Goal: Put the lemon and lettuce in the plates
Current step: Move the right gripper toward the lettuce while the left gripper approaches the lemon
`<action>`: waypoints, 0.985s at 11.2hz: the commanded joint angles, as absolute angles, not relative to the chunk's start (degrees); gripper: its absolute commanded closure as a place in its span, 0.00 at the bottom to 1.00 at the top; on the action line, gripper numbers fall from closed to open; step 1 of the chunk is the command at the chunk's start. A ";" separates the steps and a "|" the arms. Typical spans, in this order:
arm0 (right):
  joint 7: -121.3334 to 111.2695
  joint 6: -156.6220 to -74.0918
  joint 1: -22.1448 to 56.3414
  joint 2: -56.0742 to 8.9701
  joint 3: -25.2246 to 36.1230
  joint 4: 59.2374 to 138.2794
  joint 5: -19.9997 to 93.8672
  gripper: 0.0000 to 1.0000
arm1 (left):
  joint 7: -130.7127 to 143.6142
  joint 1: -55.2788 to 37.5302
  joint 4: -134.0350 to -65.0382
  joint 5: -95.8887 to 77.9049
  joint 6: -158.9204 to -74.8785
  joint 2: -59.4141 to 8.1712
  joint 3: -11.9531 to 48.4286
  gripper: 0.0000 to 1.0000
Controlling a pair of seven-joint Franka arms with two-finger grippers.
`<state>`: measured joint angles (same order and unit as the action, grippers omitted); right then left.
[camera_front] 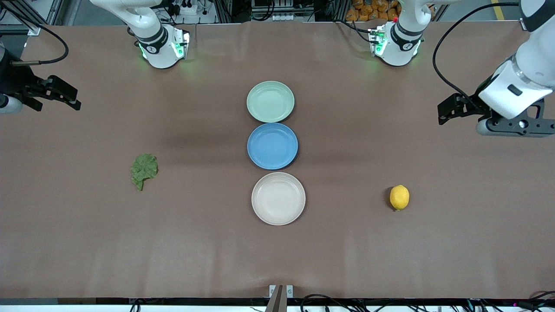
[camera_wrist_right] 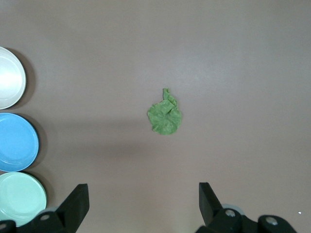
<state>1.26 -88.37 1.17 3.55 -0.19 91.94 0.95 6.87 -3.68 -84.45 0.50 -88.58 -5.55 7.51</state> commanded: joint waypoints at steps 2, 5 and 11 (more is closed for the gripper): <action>0.35 -86.75 1.76 3.43 0.26 91.49 1.93 0.00 | 2.37 -3.69 -82.97 2.29 -87.71 -15.62 7.47 0.00; 0.18 -86.74 1.58 3.08 0.35 94.03 1.93 0.00 | 2.29 -1.33 -83.23 2.55 -91.55 -20.99 6.86 0.00; -0.09 -101.05 1.67 2.37 0.35 107.56 1.67 0.00 | 2.37 -0.88 -87.35 2.64 -107.20 -27.68 6.77 0.00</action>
<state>0.68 -95.82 1.45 1.66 -0.05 102.36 0.96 3.32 -0.78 -85.18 1.19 -102.07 -26.13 6.58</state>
